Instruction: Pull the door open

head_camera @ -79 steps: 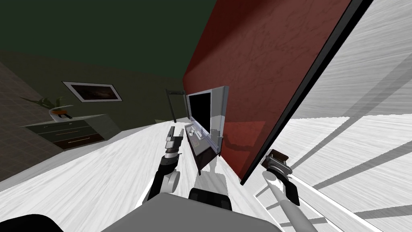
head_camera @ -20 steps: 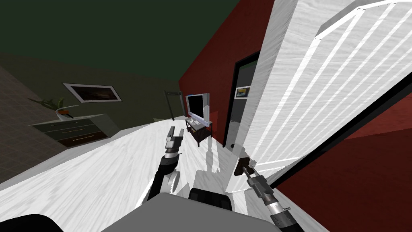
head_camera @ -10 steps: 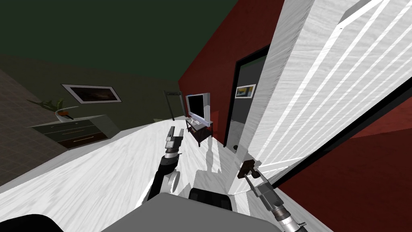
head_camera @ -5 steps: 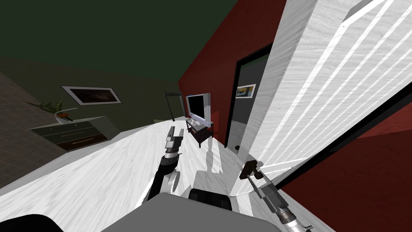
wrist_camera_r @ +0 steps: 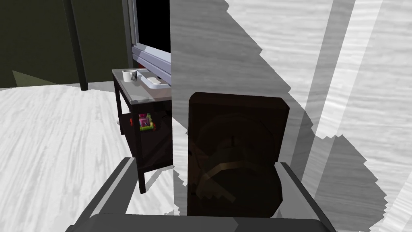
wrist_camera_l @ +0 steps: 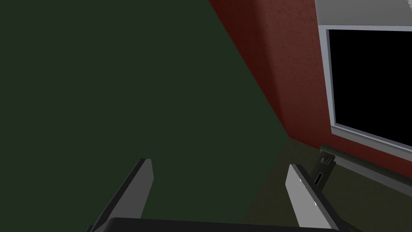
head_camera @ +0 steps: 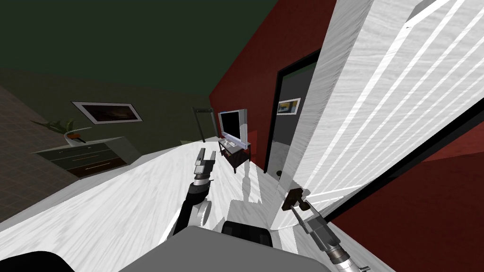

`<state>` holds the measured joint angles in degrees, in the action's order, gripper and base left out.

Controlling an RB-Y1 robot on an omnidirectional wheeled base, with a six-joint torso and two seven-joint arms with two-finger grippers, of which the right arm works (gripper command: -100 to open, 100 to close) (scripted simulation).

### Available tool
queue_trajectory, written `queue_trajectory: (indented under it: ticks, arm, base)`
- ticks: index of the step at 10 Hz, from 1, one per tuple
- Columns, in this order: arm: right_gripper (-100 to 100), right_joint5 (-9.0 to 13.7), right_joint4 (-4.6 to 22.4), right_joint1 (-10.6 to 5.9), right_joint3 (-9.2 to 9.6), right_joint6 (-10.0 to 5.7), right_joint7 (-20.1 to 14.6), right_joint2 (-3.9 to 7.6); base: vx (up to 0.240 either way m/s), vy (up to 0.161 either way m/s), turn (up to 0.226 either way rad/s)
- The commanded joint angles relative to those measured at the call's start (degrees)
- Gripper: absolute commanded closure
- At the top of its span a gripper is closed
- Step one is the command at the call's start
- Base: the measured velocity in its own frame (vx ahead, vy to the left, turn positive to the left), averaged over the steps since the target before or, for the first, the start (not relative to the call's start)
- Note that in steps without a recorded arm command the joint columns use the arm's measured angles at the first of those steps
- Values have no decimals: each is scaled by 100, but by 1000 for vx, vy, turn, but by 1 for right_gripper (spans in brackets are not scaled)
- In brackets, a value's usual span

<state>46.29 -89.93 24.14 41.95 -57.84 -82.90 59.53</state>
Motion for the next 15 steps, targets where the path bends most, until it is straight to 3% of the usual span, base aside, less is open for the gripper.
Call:
queue_trajectory:
  ticks: [1, 5, 6, 10, 15]
  arm:
    - [100, -122, -7, 3, 191, 29, -21, -131]
    - [100, -122, -7, 3, 191, 29, -21, -131]
    - [100, -62, 170, 27, 59, -193, -107, 7]
    - [100, -176, 574, 101, 189, -656, -428, 106]
    - [100, -362, 1234, 221, 399, -1410, -946, 265]
  base:
    - [-2, -21, -5]
    - [-3, -2, 1]
    - [14, -33, 16]
    - [0, -11, 29]
    - [-10, -5, 43]
